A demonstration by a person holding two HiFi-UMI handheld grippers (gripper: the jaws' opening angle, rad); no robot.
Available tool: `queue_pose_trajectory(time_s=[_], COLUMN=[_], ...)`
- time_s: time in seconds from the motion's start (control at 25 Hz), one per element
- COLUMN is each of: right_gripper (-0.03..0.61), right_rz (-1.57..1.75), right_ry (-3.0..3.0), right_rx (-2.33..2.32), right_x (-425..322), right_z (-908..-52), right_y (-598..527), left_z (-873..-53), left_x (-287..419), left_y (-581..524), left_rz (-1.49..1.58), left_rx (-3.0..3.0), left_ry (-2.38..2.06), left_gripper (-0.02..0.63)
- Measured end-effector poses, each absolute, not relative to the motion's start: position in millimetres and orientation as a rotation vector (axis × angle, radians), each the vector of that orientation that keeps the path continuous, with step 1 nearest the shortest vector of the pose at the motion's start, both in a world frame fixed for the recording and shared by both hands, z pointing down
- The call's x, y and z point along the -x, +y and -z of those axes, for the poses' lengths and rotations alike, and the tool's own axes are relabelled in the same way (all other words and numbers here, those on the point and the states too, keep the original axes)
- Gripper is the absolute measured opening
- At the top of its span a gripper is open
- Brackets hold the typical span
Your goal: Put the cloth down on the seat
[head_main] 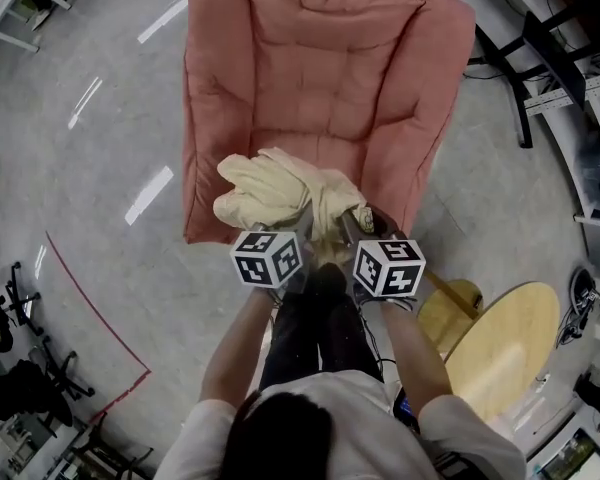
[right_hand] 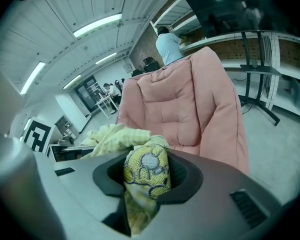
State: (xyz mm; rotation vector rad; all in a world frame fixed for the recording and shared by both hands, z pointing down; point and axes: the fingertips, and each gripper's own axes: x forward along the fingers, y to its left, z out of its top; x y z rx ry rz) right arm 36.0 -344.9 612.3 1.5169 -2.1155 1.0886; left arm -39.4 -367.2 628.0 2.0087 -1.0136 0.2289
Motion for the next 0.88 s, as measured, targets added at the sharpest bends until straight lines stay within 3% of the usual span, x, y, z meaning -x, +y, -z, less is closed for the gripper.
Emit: queue_pose_trajectory(time_s=[0.88], right_gripper=[0.141], right_rz=[-1.217], right_ry=[-1.95], right_rx=[-1.497], right_x=[-50], right_z=[-795], right_y=[-400], left_z=[-814], left_x=[29], left_y=[-421], left_rz=[-0.354], left_rx=[-1.805], left_ry=[-1.032], left_gripper=[0.162])
